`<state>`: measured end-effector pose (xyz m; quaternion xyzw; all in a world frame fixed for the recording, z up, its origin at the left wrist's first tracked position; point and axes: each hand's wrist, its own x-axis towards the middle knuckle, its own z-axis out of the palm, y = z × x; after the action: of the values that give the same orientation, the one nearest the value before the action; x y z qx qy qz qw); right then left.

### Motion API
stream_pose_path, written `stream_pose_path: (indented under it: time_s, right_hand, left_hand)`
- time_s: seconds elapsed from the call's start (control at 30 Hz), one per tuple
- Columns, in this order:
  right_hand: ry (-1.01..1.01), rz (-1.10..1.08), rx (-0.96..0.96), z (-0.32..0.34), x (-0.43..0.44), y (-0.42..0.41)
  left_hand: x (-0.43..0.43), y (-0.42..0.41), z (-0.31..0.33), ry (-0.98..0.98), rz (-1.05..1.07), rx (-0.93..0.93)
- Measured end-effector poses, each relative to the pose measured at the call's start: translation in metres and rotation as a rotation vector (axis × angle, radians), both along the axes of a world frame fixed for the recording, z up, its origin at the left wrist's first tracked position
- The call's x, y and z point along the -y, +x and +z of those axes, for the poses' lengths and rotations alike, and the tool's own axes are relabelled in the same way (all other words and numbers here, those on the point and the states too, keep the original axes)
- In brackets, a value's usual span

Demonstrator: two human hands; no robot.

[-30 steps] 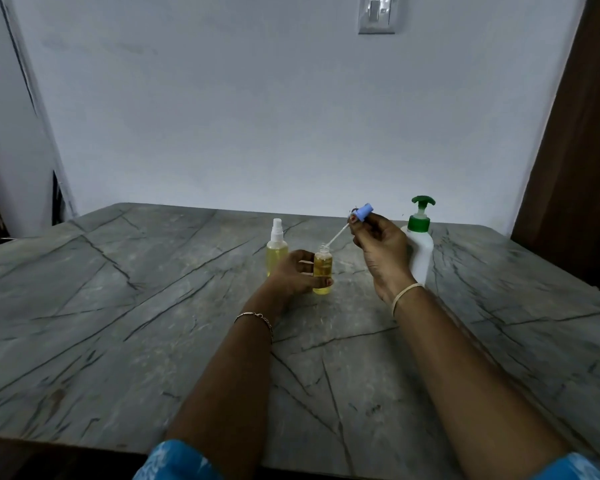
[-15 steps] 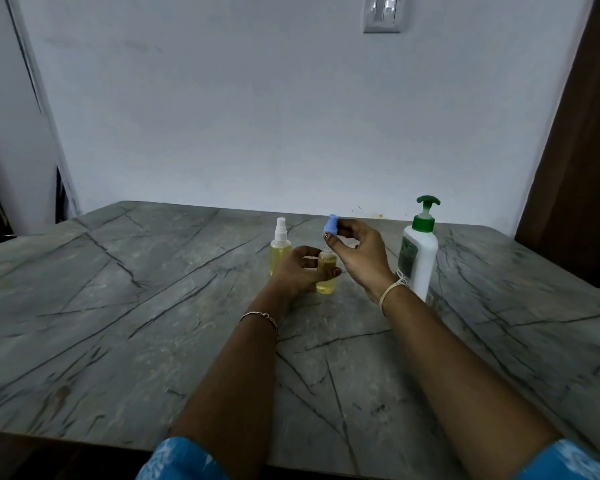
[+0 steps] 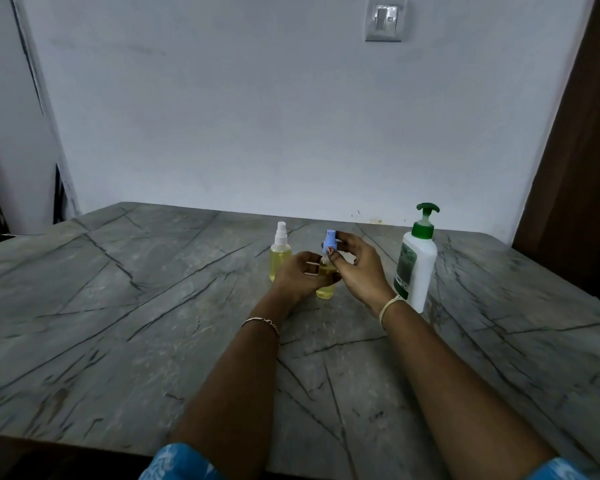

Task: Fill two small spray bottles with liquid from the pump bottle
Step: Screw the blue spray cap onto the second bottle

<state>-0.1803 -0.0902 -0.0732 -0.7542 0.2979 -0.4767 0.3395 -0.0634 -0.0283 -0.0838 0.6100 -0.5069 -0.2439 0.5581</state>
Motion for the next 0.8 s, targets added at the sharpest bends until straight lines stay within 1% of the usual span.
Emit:
stream_pose_path:
  time_s: [0.07,0.13,0.23,0.4,0.63,0.73,0.8]
  right_hand:
    - [-0.019,0.016,-0.012,-0.0009,0.0010,-0.0014]
    - [-0.019,0.036,-0.014,0.0005,0.0008,-0.0025]
    - [0.023,0.092,-0.007,0.0022,-0.0005,-0.0031]
    - [0.069,0.148,0.002,0.0034,0.0007,-0.0072]
    - [-0.001,-0.002,0.101,-0.0015,-0.0003,-0.0058]
    - [0.016,-0.061,0.136,-0.0020,-0.0004,-0.0082]
    - [0.045,-0.068,0.142,-0.0007,0.0003,-0.0082]
  left_hand:
    - [0.0021,0.0003,-0.0011,-0.005,-0.008,-0.011]
    - [0.0040,-0.0004,-0.0027,-0.020,0.001,0.025]
    - [0.0060,-0.0023,-0.0055,-0.038,0.022,0.082]
    - [0.0059,-0.0013,-0.0071,-0.052,-0.017,0.086]
    - [0.0055,-0.0012,-0.0076,-0.076,0.003,0.121]
    - [0.0068,0.0000,-0.0079,-0.040,0.022,0.110]
    - [0.0073,-0.0002,-0.0073,-0.023,0.027,0.136]
